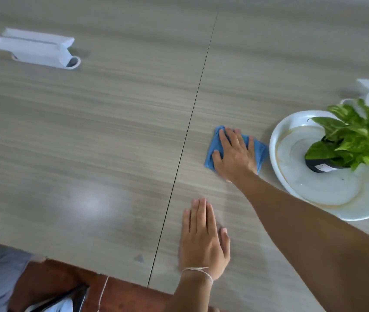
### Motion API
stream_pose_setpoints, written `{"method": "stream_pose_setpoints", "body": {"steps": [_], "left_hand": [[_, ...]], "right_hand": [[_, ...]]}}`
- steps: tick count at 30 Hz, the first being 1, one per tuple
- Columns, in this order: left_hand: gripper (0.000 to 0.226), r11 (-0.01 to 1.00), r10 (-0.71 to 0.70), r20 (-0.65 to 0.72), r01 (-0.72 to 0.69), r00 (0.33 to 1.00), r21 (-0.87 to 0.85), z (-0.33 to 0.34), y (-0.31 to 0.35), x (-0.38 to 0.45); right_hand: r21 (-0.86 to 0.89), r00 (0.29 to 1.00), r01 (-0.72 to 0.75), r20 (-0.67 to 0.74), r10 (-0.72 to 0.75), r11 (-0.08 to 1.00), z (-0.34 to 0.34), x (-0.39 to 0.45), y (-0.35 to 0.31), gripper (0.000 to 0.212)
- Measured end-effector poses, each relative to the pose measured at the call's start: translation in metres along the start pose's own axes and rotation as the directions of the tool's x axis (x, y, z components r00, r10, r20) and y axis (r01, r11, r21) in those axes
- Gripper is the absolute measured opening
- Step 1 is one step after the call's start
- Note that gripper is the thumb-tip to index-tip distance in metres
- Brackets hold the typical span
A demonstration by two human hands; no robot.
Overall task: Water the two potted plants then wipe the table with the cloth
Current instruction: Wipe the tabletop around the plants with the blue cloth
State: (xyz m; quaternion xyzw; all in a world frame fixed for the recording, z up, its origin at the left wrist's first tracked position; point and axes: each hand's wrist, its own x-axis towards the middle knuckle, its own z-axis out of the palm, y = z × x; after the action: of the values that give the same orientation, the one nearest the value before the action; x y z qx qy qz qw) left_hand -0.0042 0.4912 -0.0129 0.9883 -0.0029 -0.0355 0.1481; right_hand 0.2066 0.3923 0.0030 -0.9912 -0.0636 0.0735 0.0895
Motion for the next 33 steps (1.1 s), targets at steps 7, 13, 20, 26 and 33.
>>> {"method": "stream_pose_setpoints", "body": {"steps": [7, 13, 20, 26, 33], "left_hand": [[0.068, 1.0, -0.004, 0.032, 0.004, 0.999, 0.005, -0.007, 0.002, 0.0], [0.065, 1.0, -0.004, 0.027, 0.004, 1.0, -0.005, -0.007, 0.002, -0.001], [0.06, 1.0, -0.003, -0.007, 0.002, 1.0, -0.007, -0.005, -0.002, -0.001], [0.062, 1.0, 0.013, -0.058, -0.013, 0.998, 0.003, -0.004, -0.003, -0.002], [0.07, 0.998, 0.031, -0.054, -0.029, 0.998, 0.047, -0.008, 0.001, -0.003]], "right_hand": [[-0.114, 1.0, -0.006, 0.028, 0.01, 0.994, 0.0, 0.036, 0.006, 0.071], [-0.115, 1.0, 0.007, 0.023, -0.004, 0.993, 0.006, -0.006, 0.011, 0.074], [-0.056, 0.999, 0.053, 0.009, -0.052, 0.997, 0.018, -0.1, 0.034, 0.072], [-0.031, 0.997, 0.07, -0.037, -0.071, 0.997, 0.03, -0.187, 0.054, 0.069], [0.04, 0.999, 0.009, -0.047, -0.007, 0.999, 0.035, -0.287, 0.122, 0.071]]}}
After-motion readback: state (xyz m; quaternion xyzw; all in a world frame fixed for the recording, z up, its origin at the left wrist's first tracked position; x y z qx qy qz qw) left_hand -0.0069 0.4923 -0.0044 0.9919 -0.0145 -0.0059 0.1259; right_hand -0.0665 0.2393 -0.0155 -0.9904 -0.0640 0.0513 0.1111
